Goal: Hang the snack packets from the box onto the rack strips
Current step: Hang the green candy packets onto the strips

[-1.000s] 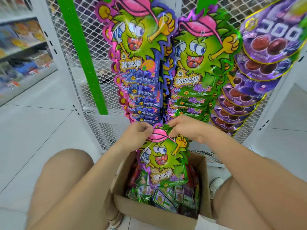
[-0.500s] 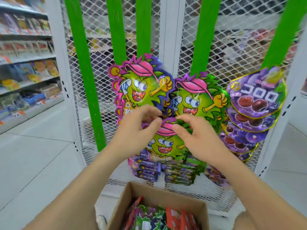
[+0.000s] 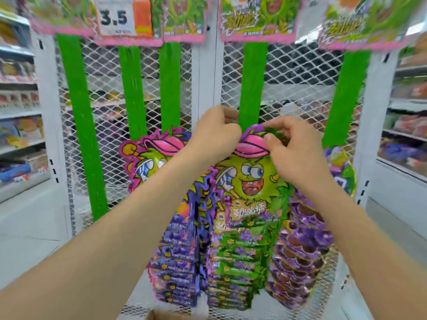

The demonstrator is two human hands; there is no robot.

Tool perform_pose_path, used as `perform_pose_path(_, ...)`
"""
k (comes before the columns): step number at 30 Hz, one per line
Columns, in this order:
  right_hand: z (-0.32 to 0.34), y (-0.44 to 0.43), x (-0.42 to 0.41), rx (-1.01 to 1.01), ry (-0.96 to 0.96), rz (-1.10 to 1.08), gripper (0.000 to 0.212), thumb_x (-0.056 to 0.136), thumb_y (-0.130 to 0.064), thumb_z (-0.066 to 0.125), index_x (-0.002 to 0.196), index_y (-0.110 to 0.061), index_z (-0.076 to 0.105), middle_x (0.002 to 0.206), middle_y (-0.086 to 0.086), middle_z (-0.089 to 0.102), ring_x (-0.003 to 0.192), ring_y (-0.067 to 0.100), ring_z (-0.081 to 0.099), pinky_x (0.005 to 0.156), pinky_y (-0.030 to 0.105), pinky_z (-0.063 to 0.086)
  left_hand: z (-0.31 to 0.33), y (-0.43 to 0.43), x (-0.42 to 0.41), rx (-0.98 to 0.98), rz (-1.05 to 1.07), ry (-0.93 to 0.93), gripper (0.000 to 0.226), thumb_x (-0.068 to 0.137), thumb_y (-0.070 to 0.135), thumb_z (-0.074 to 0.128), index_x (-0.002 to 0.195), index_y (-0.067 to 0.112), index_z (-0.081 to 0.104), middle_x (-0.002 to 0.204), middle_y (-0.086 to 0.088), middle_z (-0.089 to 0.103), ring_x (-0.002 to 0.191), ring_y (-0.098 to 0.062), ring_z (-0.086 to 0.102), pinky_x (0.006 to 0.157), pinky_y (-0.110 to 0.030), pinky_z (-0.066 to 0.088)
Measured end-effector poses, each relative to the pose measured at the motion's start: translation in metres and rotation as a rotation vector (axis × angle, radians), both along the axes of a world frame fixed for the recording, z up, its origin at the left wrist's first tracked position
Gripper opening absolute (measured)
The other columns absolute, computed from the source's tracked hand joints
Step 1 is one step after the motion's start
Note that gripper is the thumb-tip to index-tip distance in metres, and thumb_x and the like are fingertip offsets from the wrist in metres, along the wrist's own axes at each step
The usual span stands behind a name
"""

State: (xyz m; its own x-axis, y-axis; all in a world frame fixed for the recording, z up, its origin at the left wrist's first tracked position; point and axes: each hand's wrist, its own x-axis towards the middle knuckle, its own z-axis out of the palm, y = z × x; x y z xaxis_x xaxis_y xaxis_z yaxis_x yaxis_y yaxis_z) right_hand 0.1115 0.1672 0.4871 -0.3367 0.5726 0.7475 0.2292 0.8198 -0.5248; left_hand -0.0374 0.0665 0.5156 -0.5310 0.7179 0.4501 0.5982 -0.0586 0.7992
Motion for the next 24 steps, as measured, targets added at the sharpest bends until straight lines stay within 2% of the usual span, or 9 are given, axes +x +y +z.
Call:
perform_pose_path(2, -0.007, 0.001, 0.003, -0.017, -0.036, 0.007, 0.017, 0.091, -0.018, 0.069, 0.101, -0.031, 0.072, 0.073, -0.017, 0.064, 0.057, -0.004, 0.050, 0.060, 0.021, 0.035, 0.001, 0.005, -0.001, 0.031, 0.008, -0.077, 0.024, 0.078, 0.023, 0.060, 0.094, 0.011, 0.073, 0.086, -0.005, 0.075, 0.085, -0.024, 0.070, 0.086, -0.037, 0.057)
perform_pose_path(4, -0.013, -0.001, 0.005, -0.012, -0.029, 0.032, 0.017, 0.091, -0.018, 0.068, 0.103, -0.028, 0.074, 0.076, -0.015, 0.068, 0.052, -0.001, 0.051, 0.056, 0.018, 0.033, 0.003, 0.003, 0.003, 0.020, -0.029, -0.104, 0.019, 0.084, 0.031, 0.062, 0.081, 0.013, 0.068, 0.072, -0.008, 0.059, 0.067, -0.018, 0.056, 0.071, -0.034, 0.042)
perform_pose_path(7, -0.008, -0.007, 0.004, -0.035, 0.065, 0.090, 0.020, 0.095, -0.016, 0.068, 0.110, -0.028, 0.071, 0.092, -0.013, 0.073, 0.059, 0.000, 0.057, 0.057, 0.010, 0.037, 0.005, 0.003, 0.003, -0.041, -0.035, -0.127, 0.038, 0.100, 0.044, 0.063, 0.076, 0.014, 0.059, 0.066, -0.002, 0.048, 0.056, -0.014, 0.044, 0.061, -0.028, 0.033)
perform_pose_path(9, -0.002, -0.011, 0.002, -0.001, 0.107, 0.107, 0.020, 0.095, -0.016, 0.068, 0.113, -0.027, 0.067, 0.097, -0.014, 0.072, 0.072, -0.001, 0.062, 0.065, 0.009, 0.040, 0.008, 0.004, 0.001, -0.075, -0.028, -0.170, 0.046, 0.097, 0.058, 0.063, 0.085, 0.013, 0.065, 0.080, 0.004, 0.062, 0.076, -0.009, 0.058, 0.071, -0.027, 0.039)
perform_pose_path(11, 0.005, -0.017, -0.001, 0.060, 0.135, 0.112, 0.020, 0.096, -0.015, 0.068, 0.114, -0.023, 0.066, 0.099, -0.018, 0.070, 0.084, -0.003, 0.065, 0.072, 0.010, 0.042, 0.012, 0.006, -0.002, -0.103, -0.028, -0.225, 0.070, 0.084, 0.074, 0.065, 0.116, 0.012, 0.070, 0.118, -0.005, 0.071, 0.113, -0.024, 0.066, 0.089, -0.032, 0.041)
perform_pose_path(12, 0.008, -0.019, -0.003, 0.085, 0.155, 0.113, 0.020, 0.096, -0.014, 0.068, 0.114, -0.022, 0.065, 0.100, -0.020, 0.069, 0.087, -0.003, 0.066, 0.075, 0.010, 0.044, 0.014, 0.006, -0.003, -0.115, -0.031, -0.236, 0.083, 0.075, 0.081, 0.066, 0.124, 0.014, 0.069, 0.126, -0.010, 0.071, 0.118, -0.030, 0.066, 0.097, -0.034, 0.044)
perform_pose_path(15, 0.015, -0.023, -0.008, 0.104, 0.218, 0.095, 0.020, 0.095, -0.013, 0.068, 0.110, -0.022, 0.062, 0.096, -0.022, 0.067, 0.087, 0.001, 0.066, 0.078, 0.010, 0.047, 0.018, 0.004, -0.004, -0.144, -0.058, -0.218, 0.096, 0.058, 0.091, 0.063, 0.127, 0.024, 0.070, 0.124, -0.003, 0.073, 0.111, -0.029, 0.071, 0.105, -0.048, 0.052)
perform_pose_path(21, 0.018, -0.024, -0.014, 0.083, 0.204, 0.029, 0.019, 0.092, -0.018, 0.070, 0.105, -0.021, 0.056, 0.087, -0.014, 0.062, 0.076, 0.008, 0.060, 0.071, 0.023, 0.046, 0.022, 0.003, -0.011, -0.149, -0.050, -0.104, 0.073, 0.081, 0.081, 0.062, 0.107, 0.013, 0.074, 0.106, -0.016, 0.078, 0.101, -0.033, 0.076, 0.100, -0.048, 0.057)
perform_pose_path(24, 0.016, -0.027, -0.012, 0.086, 0.195, 0.013, 0.021, 0.089, -0.015, 0.070, 0.102, -0.020, 0.054, 0.079, -0.006, 0.061, 0.063, 0.009, 0.052, 0.064, 0.026, 0.042, 0.021, 0.001, -0.016, -0.135, -0.043, -0.068, 0.079, 0.084, 0.080, 0.061, 0.096, 0.002, 0.069, 0.081, -0.016, 0.068, 0.075, -0.028, 0.067, 0.080, -0.034, 0.049)
